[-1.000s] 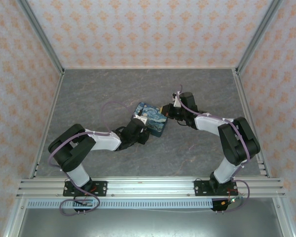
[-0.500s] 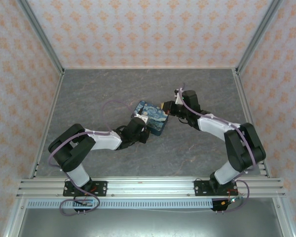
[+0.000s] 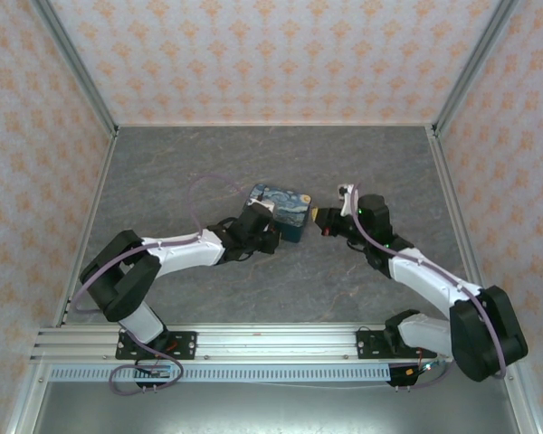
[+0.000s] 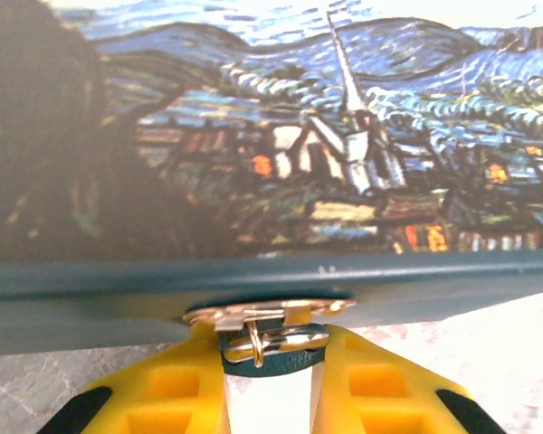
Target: Unlock the padlock with the key
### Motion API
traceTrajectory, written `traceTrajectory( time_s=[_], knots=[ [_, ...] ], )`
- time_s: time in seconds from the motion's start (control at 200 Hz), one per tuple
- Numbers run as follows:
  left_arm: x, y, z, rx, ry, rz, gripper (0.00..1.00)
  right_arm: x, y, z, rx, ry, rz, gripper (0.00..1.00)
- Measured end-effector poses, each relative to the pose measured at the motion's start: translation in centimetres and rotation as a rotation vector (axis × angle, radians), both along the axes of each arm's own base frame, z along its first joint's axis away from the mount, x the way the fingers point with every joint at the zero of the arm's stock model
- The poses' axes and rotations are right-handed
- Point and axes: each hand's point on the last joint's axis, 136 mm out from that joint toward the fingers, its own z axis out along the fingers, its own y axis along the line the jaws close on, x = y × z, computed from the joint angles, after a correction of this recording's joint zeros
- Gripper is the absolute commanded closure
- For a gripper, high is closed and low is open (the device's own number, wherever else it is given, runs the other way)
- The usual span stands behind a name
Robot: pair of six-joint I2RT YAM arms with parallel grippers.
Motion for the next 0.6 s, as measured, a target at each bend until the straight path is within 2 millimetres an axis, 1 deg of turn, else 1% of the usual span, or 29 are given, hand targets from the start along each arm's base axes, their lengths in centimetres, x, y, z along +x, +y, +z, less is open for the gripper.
traceTrajectory(
  time_s=[0.115, 0.205, 0.305, 0.465, 0.595],
  knots=[
    [0.2, -0.5, 1.5, -0.034, 0.037, 0.036, 0.84, -1.7, 0.0, -1.2, 0.011, -0.015, 0.028, 1.00],
    [0.4, -1.1, 2.6, -0.075, 0.068, 0.068, 0.85, -2.7, 0.7, -1.2, 0.020, -0.049, 0.062, 1.00],
    [0.5, -1.6, 3.5, -0.122, 0.101, 0.103, 0.86, -3.4, 1.7, -0.7, 0.033, -0.101, 0.101, 1.00],
    [0.4, -2.3, 4.2, -0.192, 0.156, 0.156, 0.88, -4.2, 2.2, -0.8, 0.039, -0.162, 0.125, 1.00],
    [0.3, -2.1, 4.2, -0.227, 0.201, 0.205, 0.89, -4.3, 2.5, -1.2, 0.040, -0.193, 0.131, 1.00]
  ],
)
